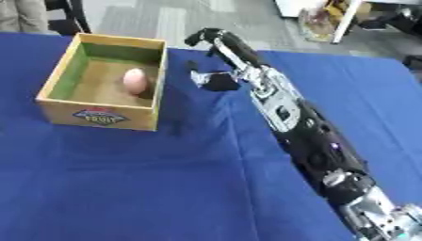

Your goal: Pick up objects on the table and place them in the box.

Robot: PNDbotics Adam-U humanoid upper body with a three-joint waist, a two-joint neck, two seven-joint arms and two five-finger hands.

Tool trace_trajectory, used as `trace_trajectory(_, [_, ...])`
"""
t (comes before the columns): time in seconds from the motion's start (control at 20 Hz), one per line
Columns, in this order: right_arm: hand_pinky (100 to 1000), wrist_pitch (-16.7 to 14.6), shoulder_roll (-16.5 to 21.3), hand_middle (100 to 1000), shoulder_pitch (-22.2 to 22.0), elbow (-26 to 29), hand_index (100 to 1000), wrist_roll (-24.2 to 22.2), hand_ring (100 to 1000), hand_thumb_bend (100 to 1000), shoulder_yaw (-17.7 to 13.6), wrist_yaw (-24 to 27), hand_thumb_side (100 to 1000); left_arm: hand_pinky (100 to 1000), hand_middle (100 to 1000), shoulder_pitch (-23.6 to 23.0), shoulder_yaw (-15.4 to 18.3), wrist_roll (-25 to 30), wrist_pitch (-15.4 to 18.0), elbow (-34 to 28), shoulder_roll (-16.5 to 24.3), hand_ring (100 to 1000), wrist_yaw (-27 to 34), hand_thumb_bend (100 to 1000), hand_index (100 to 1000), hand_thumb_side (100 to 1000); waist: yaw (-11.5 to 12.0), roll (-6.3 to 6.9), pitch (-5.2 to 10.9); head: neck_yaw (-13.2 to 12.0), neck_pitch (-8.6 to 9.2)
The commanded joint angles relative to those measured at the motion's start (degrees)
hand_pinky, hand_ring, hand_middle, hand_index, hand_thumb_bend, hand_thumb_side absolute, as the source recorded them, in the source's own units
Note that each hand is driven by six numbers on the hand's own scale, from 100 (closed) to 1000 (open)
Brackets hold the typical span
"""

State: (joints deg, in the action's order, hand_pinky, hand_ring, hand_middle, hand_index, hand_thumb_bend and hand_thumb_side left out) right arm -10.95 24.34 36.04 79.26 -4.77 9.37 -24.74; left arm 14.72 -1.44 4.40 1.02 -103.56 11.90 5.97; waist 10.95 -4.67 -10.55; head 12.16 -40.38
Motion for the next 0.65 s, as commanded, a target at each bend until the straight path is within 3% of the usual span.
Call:
trace_trajectory(0.05, [647, 2.65, 2.67, 711, -1.93, 5.05, 798, 1.07, 929, 100, -1.92, 3.14, 381, 636, 535, 0.26, 0.83, -0.74, 0.11, -0.62, 1.23, 767, -0.55, 434, 679, 124, -0.68, 0.47, 0.81, -1.40, -0.40])
trace_trajectory(0.3, [644, 5.92, 3.90, 702, -7.00, 8.16, 791, 1.58, 928, 100, -4.33, 8.11, 456, 636, 534, -0.03, 1.21, -1.33, 0.17, -0.44, 1.35, 767, -1.00, 425, 678, 126, -2.22, 0.87, 0.56, -2.40, -0.33])
trace_trajectory(0.65, [641, 8.16, 4.08, 697, -9.94, 7.56, 785, 1.39, 928, 100, -7.18, 15.98, 544, 636, 534, -0.24, 1.58, -1.95, 0.18, -0.32, 1.41, 768, -1.29, 415, 678, 127, -3.45, 1.31, 0.41, -2.66, -0.55])
